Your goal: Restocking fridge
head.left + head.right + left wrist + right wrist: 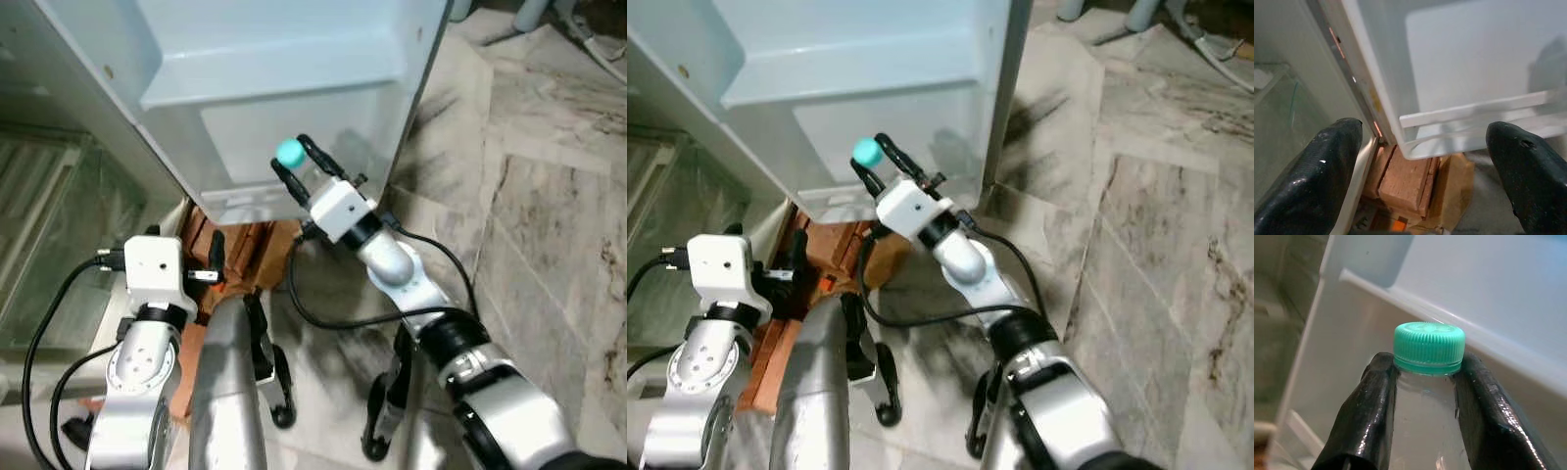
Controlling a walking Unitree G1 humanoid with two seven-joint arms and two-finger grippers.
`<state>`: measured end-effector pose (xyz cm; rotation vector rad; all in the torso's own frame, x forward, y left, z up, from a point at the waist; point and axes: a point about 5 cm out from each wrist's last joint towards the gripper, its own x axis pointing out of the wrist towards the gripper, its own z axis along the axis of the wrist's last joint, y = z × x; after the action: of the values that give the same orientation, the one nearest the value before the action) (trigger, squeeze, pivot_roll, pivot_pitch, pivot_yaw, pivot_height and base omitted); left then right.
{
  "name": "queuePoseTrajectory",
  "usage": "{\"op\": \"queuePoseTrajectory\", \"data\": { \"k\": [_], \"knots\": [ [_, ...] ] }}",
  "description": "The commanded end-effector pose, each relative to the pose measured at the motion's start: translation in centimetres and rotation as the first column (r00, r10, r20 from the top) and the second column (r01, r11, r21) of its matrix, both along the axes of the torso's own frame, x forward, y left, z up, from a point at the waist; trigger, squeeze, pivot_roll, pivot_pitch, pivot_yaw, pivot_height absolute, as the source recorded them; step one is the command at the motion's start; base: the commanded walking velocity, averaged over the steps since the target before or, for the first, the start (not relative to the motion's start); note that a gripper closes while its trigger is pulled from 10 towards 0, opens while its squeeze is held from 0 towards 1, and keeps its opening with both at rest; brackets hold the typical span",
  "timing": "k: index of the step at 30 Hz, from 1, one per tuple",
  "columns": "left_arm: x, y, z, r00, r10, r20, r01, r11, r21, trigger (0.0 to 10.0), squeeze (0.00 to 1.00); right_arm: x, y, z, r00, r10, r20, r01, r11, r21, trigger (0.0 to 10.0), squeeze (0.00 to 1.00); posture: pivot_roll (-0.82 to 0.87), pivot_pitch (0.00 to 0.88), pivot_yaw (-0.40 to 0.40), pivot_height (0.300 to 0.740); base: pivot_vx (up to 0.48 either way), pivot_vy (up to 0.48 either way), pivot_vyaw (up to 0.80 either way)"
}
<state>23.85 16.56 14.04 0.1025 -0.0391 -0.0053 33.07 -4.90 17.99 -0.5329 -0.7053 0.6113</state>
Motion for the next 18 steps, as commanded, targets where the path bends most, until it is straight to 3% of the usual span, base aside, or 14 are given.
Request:
{"op": "queuePoseTrajectory", "data": {
  "k": [1, 4, 7, 12, 18],
  "knots": [
    [-0.4, 0.3, -0.1, 1.0, 0.017, -0.014, -0.017, 1.0, 0.018, 10.0, 0.0, -0.5, 0.6, 1.5, 0.992, 0.049, 0.12, -0.046, 0.999, -0.026, 10.0, 0.0, 0.18, 0.346, 0.047, 0.562, 0.0, 0.0, 0.0],
    [-0.4, 0.4, -0.1, 1.0, 0.022, -0.014, -0.021, 1.0, 0.021, 10.0, 0.0, -0.5, 0.3, 1.8, 0.984, 0.046, 0.172, -0.036, 0.997, -0.061, 10.0, 0.0, 0.17, 0.347, 0.047, 0.562, 0.0, 0.0, 0.0],
    [-0.4, 0.3, -0.2, 1.0, 0.026, -0.015, -0.026, 0.999, 0.026, 10.0, 0.0, -0.1, -0.6, 1.5, 0.968, 0.042, 0.247, 0.0, 0.986, -0.168, 10.0, 0.0, 0.17, 0.349, 0.046, 0.562, 0.0, 0.0, 0.0],
    [-0.5, 0.2, -0.2, 0.999, 0.031, -0.014, -0.03, 0.999, 0.03, 10.0, 0.0, 0.7, -1.9, 1.5, 0.963, 0.014, 0.27, 0.05, 0.972, -0.228, 10.0, 0.0, 0.17, 0.349, 0.043, 0.562, 0.0, 0.0, 0.0],
    [-0.4, 0.2, -0.1, 0.999, 0.037, -0.007, -0.037, 0.999, 0.032, 10.0, 0.0, 1.5, -5.2, 1.1, 0.958, -0.062, 0.28, 0.144, 0.95, -0.279, 10.0, 0.0, 0.17, 0.345, 0.039, 0.562, 0.0, 0.0, 0.0]
  ]
}}
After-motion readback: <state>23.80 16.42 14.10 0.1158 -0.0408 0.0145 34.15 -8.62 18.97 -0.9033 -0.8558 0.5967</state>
